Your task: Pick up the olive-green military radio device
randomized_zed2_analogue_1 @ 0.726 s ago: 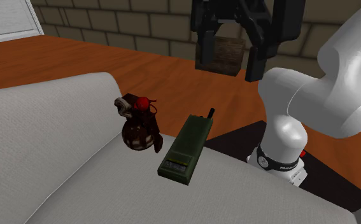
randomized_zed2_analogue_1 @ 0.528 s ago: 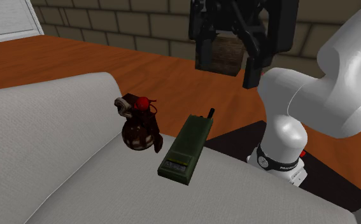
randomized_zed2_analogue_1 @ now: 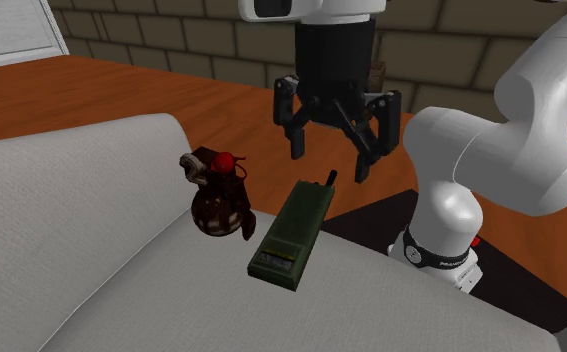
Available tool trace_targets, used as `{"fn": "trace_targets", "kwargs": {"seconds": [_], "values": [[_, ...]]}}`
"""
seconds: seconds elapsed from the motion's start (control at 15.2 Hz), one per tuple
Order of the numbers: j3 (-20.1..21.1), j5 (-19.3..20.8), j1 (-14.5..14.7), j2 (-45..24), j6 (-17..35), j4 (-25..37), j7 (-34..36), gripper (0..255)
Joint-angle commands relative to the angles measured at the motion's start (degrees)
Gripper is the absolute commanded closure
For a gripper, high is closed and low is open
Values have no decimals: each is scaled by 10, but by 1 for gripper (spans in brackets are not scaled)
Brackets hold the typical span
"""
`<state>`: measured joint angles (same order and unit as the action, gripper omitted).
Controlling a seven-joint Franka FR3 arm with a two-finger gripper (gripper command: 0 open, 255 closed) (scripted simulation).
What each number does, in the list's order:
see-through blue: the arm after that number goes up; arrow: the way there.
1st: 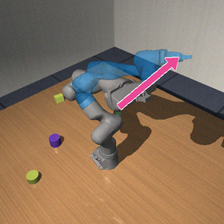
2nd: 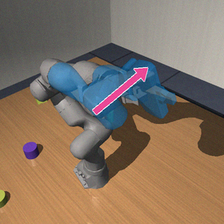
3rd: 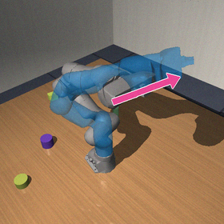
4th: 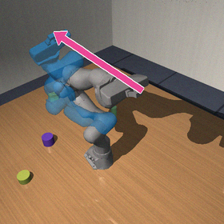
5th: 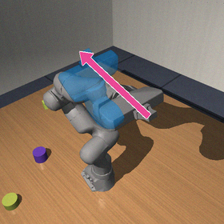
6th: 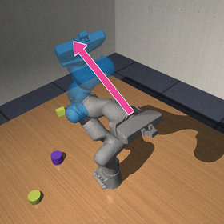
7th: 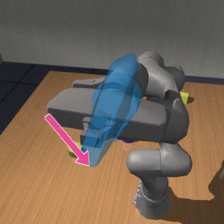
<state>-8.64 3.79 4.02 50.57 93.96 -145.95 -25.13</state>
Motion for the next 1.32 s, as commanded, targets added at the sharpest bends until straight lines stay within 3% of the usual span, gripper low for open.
{"fn": "trace_targets", "kwargs": {"seconds": [0.0, 0.33, 0.92, 0.99, 1.25], "values": [[-24, 28, 6, 5, 27, -35, -58, 0], [-82, 92, 14, -8, 91, -89, -177, 0], [-96, 105, 9, -22, 155, -140, -175, 0], [-96, 105, 9, -21, 154, -140, -175, 255], [-96, 105, 8, -19, 153, -141, -175, 255]]}}
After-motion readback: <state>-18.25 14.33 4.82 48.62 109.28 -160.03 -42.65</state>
